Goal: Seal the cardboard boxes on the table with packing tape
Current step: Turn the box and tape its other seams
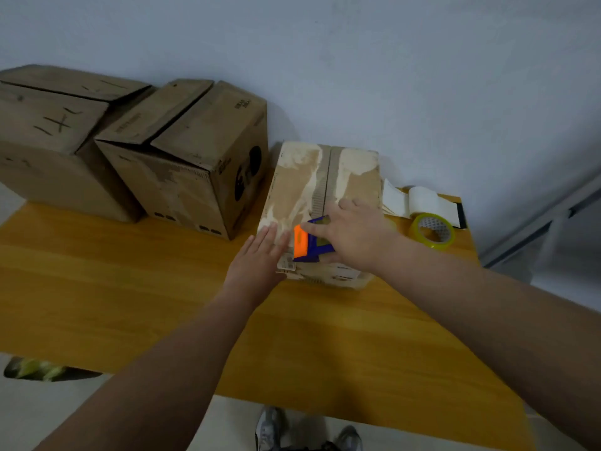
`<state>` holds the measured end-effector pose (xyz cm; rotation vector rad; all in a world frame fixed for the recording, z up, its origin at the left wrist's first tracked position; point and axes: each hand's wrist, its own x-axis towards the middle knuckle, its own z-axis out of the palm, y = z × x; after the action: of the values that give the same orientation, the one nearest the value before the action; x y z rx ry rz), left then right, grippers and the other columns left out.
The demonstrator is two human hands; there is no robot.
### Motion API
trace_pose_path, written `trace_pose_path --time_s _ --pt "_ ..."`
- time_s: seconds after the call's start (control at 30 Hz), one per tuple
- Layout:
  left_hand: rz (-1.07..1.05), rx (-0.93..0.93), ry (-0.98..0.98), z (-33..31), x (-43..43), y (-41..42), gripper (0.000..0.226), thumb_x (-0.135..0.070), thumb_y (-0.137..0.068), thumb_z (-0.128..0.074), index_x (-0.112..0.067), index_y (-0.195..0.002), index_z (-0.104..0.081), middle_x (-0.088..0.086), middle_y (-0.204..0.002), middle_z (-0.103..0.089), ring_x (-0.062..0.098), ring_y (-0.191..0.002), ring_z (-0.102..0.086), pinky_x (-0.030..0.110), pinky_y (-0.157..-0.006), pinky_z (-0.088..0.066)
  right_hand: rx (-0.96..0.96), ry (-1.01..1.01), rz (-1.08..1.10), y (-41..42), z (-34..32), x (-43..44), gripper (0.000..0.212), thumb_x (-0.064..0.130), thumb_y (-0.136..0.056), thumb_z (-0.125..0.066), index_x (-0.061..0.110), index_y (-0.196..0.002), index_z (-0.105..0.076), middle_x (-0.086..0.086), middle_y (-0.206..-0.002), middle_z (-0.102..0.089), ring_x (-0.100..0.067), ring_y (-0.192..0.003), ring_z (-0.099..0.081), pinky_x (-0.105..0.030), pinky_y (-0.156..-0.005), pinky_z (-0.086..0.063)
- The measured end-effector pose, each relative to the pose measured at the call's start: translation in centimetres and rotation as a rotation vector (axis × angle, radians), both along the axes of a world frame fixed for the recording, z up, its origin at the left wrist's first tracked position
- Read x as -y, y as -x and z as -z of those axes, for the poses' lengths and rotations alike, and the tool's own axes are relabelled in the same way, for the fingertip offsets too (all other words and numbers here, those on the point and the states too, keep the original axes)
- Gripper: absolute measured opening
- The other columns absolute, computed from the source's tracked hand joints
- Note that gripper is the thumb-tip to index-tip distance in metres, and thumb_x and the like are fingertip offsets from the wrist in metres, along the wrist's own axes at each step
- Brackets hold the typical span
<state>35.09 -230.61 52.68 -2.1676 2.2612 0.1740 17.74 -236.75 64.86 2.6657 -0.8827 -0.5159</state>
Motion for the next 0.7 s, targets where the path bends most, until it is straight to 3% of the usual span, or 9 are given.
trace_pose_path --time_s 0.23,0.53,0.7 --pt "-0.011 0.036 0.011 -0.1 -0.2 0.4 0.084 -0.042 -0.094 -0.051 -0.023 -0.151 0.009 0.004 -0.159 0.01 0.018 -0.146 0.009 0.034 -0.116 0.002 -0.027 -0.048 0.087 6.3 -0.2 0.4 0.067 0.057 -0.095 -0.04 0.037 -0.151 -0.01 -0.01 -0.135 -0.042 -0.028 -0.121 -0.043 -0.037 -0.099 -0.035" --pt "-0.072 0.098 -0.052 -0.7 -0.3 3.5 0.093 -0.055 -0.09 -0.05 -0.025 -0.149 0.014 0.007 -0.158 0.014 0.027 -0.145 0.012 0.046 -0.118 0.002 -0.076 -0.018 0.096 4.8 1.6 0.9 0.063 0.052 -0.096 -0.042 0.035 -0.151 -0.016 -0.013 -0.135 -0.043 -0.032 -0.117 -0.046 -0.041 -0.095 -0.038" --pt "0.02 0.037 -0.046 0.3 -0.5 6.0 0.089 -0.045 -0.093 -0.05 -0.025 -0.147 0.017 0.0 -0.157 0.018 0.019 -0.144 0.017 0.044 -0.119 0.001 -0.103 -0.039 0.098 4.7 1.3 0.4 0.07 0.06 -0.092 -0.044 0.034 -0.151 -0.016 -0.013 -0.135 -0.042 -0.033 -0.116 -0.047 -0.041 -0.091 -0.041"
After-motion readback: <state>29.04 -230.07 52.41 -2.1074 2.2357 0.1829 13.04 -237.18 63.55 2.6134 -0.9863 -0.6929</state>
